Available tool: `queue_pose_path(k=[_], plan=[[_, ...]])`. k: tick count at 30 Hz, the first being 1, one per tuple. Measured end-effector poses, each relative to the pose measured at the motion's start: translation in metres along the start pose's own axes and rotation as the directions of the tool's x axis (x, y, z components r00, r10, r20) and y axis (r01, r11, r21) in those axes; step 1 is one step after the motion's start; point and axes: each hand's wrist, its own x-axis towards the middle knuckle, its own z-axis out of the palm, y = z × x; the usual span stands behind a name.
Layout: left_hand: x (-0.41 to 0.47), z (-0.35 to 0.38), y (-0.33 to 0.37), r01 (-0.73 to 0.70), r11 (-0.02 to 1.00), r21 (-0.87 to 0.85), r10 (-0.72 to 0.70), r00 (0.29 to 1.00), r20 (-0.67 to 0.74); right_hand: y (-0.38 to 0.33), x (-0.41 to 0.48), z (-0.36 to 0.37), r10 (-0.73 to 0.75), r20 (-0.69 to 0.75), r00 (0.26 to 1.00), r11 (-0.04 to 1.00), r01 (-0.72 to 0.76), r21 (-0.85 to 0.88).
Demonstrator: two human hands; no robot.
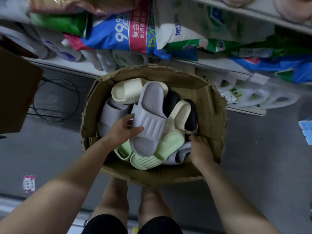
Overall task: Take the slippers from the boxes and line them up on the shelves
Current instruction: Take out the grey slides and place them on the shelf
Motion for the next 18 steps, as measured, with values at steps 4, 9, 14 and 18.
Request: queue_pose_path(k=[4, 9, 14, 18], plan=[[-0.013, -0.012, -0.011, -0.031, 0.994, -0.104, 0.027, 0.999, -0.039, 0.003, 0.008, 0.014, -0.05, -0.013, 0.999, 0.979, 0.047, -0.196], [-0.028, -0.029, -0.014, -0.037, 0.986, -0.164, 0.016, 0.992, -0.127, -0.021, 0.0, -0.049, -0.14, -0.056, 0.989, 0.987, 0.144, 0.076], [-0.043, -0.037, -0.001, -0.076, 0.951, -0.3, 0.022, 0.984, -0.178, -0.051, -0.024, -0.147, -0.307, -0.273, 0.912, 0.878, 0.382, 0.288], [-0.049, -0.048, 0.0, -0.084, 0.937, -0.339, 0.015, 0.98, -0.2, -0.081, -0.013, -0.198, -0.403, -0.325, 0.856, 0.809, 0.499, 0.312]])
